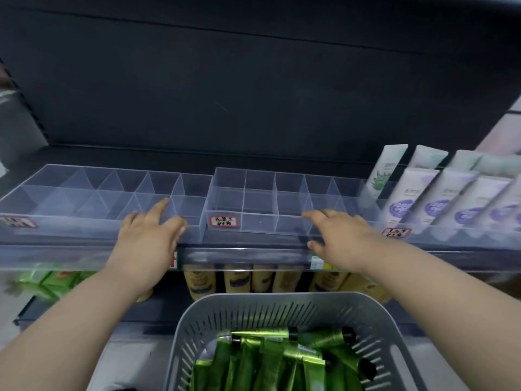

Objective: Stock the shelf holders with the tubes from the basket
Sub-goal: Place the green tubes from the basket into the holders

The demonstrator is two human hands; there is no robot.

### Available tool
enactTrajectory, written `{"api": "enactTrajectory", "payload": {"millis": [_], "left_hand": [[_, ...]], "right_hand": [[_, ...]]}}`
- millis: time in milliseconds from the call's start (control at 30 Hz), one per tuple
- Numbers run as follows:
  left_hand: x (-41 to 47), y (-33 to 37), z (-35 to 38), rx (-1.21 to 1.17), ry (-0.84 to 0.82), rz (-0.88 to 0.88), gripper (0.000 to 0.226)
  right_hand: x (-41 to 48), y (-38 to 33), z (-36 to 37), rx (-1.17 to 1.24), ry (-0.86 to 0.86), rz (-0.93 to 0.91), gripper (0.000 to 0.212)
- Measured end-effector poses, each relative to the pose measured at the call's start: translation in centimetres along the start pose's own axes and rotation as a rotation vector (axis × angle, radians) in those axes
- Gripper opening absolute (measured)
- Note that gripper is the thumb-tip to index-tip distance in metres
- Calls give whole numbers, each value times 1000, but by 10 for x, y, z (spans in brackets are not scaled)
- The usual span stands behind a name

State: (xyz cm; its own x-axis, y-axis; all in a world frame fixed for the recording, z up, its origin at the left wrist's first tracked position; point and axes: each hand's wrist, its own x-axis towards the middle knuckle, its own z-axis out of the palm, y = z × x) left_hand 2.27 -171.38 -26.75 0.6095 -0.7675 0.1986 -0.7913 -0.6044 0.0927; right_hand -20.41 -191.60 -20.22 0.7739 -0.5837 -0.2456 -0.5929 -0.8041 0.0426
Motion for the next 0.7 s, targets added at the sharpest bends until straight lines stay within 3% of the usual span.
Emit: {"api": "enactTrajectory", "payload": {"millis": [433,700], "left_hand": [[-8,-8,-5,-116,43,16,27],[-9,-13,-9,-140,80,-4,26]], "right_hand": [[-23,-5,7,99,90,-3,40],[-25,-8,14,175,137,-14,39]]}}
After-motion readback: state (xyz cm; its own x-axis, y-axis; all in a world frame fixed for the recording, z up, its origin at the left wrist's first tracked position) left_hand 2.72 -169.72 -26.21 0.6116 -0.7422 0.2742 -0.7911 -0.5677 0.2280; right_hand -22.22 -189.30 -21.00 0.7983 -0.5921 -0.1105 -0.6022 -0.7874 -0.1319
